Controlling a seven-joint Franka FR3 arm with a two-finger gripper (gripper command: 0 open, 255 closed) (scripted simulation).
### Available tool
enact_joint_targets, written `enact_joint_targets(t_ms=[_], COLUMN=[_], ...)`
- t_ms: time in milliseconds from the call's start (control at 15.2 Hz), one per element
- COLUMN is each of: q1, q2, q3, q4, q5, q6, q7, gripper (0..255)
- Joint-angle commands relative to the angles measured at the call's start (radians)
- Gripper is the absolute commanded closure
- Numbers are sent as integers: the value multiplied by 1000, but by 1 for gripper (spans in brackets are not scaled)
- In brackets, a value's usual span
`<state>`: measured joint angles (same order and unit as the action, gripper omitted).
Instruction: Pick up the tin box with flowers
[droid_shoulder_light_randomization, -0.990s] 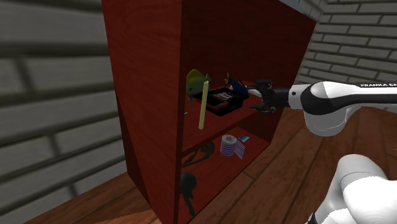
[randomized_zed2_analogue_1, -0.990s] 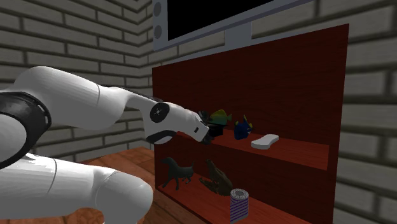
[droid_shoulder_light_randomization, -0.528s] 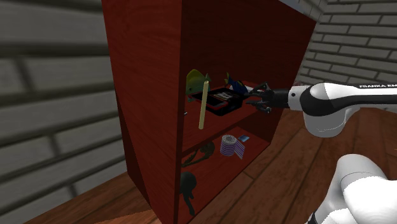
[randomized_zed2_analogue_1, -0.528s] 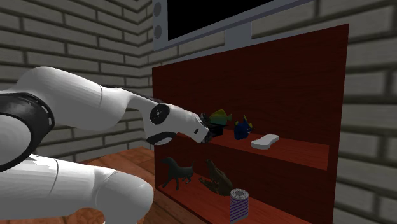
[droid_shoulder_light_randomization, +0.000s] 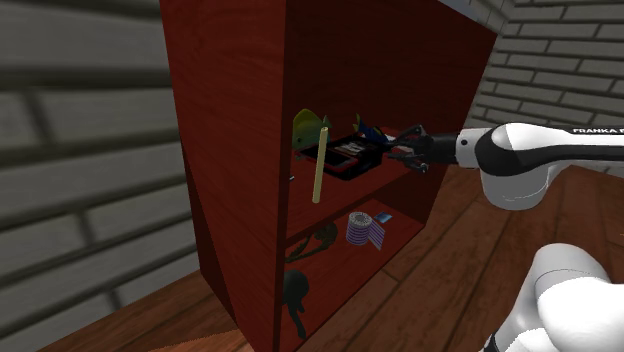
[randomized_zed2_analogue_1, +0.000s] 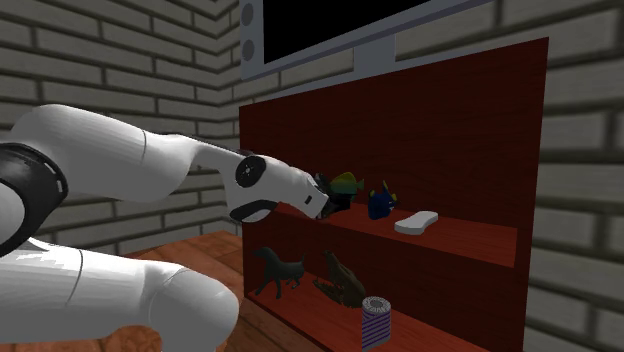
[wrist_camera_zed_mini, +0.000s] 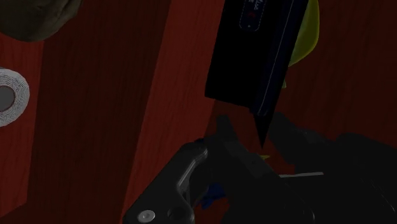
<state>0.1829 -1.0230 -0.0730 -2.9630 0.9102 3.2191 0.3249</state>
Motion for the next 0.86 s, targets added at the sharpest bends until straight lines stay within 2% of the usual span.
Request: enact_joint_targets(t_ms=[0,528,660,792], q1=[-51,-199,-227,-229], q2=[-7,-27,-30,-30], q3=[34,110,121,122], q4=[22,108,131,133], q5=[-3,-50,-64,-65], q6=[-51,-215,-249,-252], q7=[19,97,116,117], gripper=[255,255,255,255])
